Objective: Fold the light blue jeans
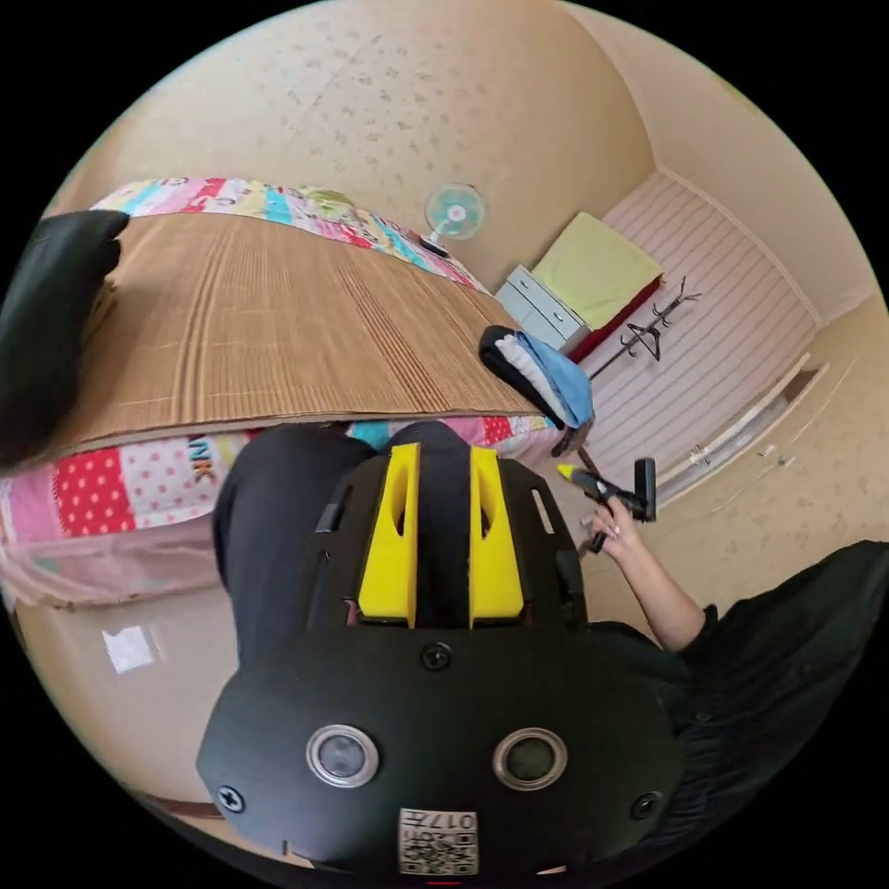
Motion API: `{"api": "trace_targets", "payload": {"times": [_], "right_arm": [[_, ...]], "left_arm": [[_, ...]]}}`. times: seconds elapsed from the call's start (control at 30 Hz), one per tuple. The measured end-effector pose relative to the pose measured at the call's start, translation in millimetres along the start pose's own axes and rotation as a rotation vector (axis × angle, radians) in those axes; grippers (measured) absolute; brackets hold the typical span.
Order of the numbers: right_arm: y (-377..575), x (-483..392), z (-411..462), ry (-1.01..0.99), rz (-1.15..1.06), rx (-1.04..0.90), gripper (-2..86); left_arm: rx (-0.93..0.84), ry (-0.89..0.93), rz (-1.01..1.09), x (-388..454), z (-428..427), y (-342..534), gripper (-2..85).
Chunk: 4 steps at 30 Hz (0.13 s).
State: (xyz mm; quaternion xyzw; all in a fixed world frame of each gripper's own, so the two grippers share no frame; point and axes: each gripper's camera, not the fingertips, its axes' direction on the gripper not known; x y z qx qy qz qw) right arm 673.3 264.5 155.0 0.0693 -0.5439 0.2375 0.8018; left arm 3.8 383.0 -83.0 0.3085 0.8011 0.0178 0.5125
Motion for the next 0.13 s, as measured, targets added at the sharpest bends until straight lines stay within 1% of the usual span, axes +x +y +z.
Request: {"api": "trace_targets", "payload": {"times": [0.03,0.1,0.13], "right_arm": [[14.0,4.5,2.8,-0.072,0.041,0.007,0.8],[50.4,13.7,12.3,-0.37,0.148,0.069,0.5],[54.1,12.3,15.4,-0.429,0.16,0.079,0.5]], "left_arm": [[0.035,-0.021,-0.028,-10.0,-13.5,5.7,8.7],[0.117,-0.089,-0.134,-47.4,-51.7,27.6,8.6],[0.126,-0.099,-0.157,-56.6,-57.6,32.1,8.6]]}}
